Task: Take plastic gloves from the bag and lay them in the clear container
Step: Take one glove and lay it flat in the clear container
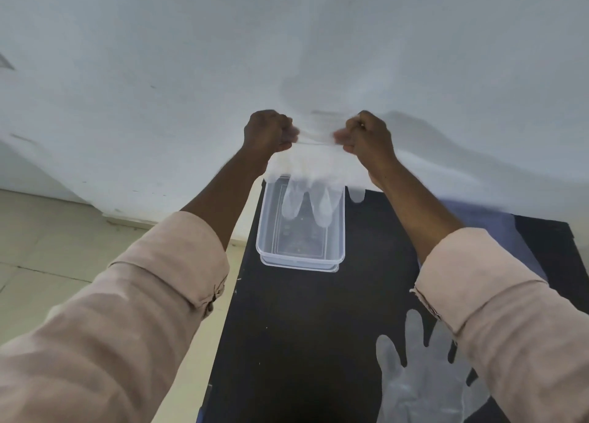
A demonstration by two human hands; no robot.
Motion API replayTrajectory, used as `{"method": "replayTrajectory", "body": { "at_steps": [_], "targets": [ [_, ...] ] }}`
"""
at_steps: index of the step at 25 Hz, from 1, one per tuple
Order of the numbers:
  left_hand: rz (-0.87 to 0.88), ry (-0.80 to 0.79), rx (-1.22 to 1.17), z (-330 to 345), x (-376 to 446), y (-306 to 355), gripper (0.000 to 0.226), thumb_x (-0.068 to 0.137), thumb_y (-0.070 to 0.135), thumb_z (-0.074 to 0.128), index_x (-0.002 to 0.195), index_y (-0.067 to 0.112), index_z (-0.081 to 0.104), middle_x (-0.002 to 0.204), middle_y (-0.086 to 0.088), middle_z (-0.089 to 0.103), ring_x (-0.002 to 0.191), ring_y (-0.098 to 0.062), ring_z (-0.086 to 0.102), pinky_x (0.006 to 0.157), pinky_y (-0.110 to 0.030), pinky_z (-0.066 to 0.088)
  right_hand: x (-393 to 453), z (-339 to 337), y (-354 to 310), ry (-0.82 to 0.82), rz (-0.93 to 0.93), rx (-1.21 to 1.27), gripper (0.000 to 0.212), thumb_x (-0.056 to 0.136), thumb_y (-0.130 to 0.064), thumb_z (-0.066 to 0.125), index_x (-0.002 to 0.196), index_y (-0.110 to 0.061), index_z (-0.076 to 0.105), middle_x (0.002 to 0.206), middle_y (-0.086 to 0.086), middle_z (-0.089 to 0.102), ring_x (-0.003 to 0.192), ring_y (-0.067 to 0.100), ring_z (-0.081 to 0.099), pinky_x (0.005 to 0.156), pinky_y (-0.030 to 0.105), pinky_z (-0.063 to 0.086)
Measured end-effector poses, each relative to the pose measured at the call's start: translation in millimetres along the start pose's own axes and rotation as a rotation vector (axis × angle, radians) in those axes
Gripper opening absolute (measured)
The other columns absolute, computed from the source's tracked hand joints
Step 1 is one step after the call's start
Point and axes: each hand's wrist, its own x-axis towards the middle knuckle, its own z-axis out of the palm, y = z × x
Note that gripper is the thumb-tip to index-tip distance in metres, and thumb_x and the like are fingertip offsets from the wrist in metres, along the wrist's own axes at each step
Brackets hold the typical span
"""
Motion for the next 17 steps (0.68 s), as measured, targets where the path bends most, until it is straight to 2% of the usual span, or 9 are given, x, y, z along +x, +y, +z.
{"method": "replayTrajectory", "body": {
  "at_steps": [2, 4, 7, 9, 11, 12, 14, 17],
  "targets": [
    [0.146, 0.015, -0.001, 0.1, 3.8, 7.1, 0.015, 0.086, 0.007, 0.056, 0.072, 0.012, 0.058, 0.091, -0.021, 0.072, 0.078, -0.027, 0.068, 0.080, -0.038, 0.056, 9.5, -0.4, -3.5, 0.062, -0.163, -0.027, 0.012, 0.092, -0.007, 0.044, 0.085, -0.006, 0.055, 0.095, 0.017, 0.071, 0.087, 0.018, 0.071, 0.081, 0.042, 0.055],
    [0.335, 0.034, 0.011, -1.4, 3.5, 7.7, 0.014, 0.084, 0.009, 0.054, 0.071, 0.012, 0.059, 0.089, -0.022, 0.072, 0.079, -0.031, 0.068, 0.077, -0.038, 0.055, 9.0, -1.1, -4.2, 0.135, -0.340, -0.019, 0.012, 0.092, -0.007, 0.043, 0.083, -0.010, 0.051, 0.092, 0.016, 0.072, 0.088, 0.017, 0.071, 0.078, 0.041, 0.053],
    [0.529, 0.013, 0.101, -7.7, -5.4, -16.5, 0.013, 0.087, 0.011, 0.056, 0.077, 0.004, 0.059, 0.087, -0.028, 0.066, 0.085, -0.041, 0.063, 0.076, -0.046, 0.052, -11.7, 3.0, 18.2, 0.206, -0.486, -0.001, 0.015, 0.096, -0.013, 0.045, 0.082, -0.016, 0.047, 0.089, 0.007, 0.073, 0.082, 0.009, 0.067, 0.069, 0.027, 0.048],
    [0.557, -0.035, 0.202, -17.0, -13.8, -54.8, 0.019, 0.093, 0.014, 0.058, 0.082, -0.001, 0.059, 0.086, -0.027, 0.063, 0.083, -0.032, 0.061, 0.075, -0.038, 0.049, -31.3, 8.1, 53.1, 0.148, -0.490, -0.067, 0.015, 0.099, -0.014, 0.046, 0.084, -0.016, 0.050, 0.087, 0.009, 0.071, 0.075, 0.001, 0.060, 0.065, 0.018, 0.042],
    [0.533, -0.088, 0.385, -30.6, -21.9, -99.3, 0.017, 0.097, 0.016, 0.057, 0.093, 0.001, 0.065, 0.092, -0.015, 0.068, 0.089, -0.022, 0.064, 0.081, -0.031, 0.050, -47.0, 12.4, 91.3, 0.021, -0.443, -0.187, 0.016, 0.099, -0.013, 0.048, 0.086, -0.010, 0.056, 0.082, 0.012, 0.067, 0.068, 0.006, 0.055, 0.062, 0.021, 0.041],
    [0.523, -0.114, 0.501, -37.3, -24.0, -119.2, 0.017, 0.097, 0.017, 0.057, 0.098, 0.003, 0.067, 0.097, -0.011, 0.070, 0.092, -0.022, 0.065, 0.083, -0.032, 0.051, -51.5, 14.1, 108.1, -0.051, -0.424, -0.262, 0.017, 0.099, -0.011, 0.049, 0.087, -0.005, 0.058, 0.079, 0.012, 0.065, 0.067, 0.012, 0.055, 0.062, 0.025, 0.041],
    [0.573, -0.169, 0.748, -46.3, -23.7, -151.4, 0.020, 0.097, 0.019, 0.057, 0.103, 0.004, 0.068, 0.106, -0.011, 0.072, 0.101, -0.028, 0.066, 0.090, -0.038, 0.050, -55.0, 17.8, 132.7, -0.189, -0.416, -0.433, 0.015, 0.097, -0.008, 0.050, 0.090, 0.000, 0.061, 0.081, 0.012, 0.066, 0.071, 0.024, 0.059, 0.069, 0.035, 0.045],
    [0.628, -0.272, 1.032, -46.8, -19.9, -174.9, 0.018, 0.092, 0.019, 0.058, 0.097, 0.007, 0.070, 0.112, -0.010, 0.073, 0.122, -0.035, 0.058, 0.101, -0.048, 0.043, -55.2, 21.0, 155.3, -0.319, -0.459, -0.734, 0.014, 0.096, -0.011, 0.048, 0.091, -0.005, 0.059, 0.089, 0.009, 0.068, 0.081, 0.028, 0.062, 0.099, 0.044, 0.042]
  ]
}}
